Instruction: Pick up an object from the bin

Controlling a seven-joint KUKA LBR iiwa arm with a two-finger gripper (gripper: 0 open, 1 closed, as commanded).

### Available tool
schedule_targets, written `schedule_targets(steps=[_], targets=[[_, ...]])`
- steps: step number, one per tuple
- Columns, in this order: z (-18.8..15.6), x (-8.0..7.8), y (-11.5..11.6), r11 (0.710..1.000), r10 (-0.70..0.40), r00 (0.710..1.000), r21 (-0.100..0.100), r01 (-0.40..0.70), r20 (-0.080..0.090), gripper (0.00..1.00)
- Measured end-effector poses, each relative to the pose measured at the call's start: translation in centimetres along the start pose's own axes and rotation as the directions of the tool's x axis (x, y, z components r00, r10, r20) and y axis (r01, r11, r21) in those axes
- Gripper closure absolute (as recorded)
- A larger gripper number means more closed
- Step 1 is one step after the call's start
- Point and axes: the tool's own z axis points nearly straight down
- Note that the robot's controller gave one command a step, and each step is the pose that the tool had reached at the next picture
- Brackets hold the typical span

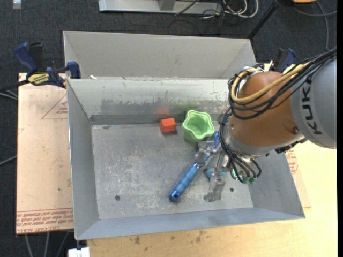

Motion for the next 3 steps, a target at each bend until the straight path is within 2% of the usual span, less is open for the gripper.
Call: schedule_targets(steps=[1,2,3], targets=[[12.8,-3.0,1.1,1.000,-0.019,1.000,0.000,0.019,0.002,0.00],[12.3,-3.2,1.1,1.000,-0.016,1.000,0.000,0.016,0.008,1.00],[0.9,-4.0,-1.7,1.000,0.017,1.000,0.001,-0.017,0.017,1.00]])
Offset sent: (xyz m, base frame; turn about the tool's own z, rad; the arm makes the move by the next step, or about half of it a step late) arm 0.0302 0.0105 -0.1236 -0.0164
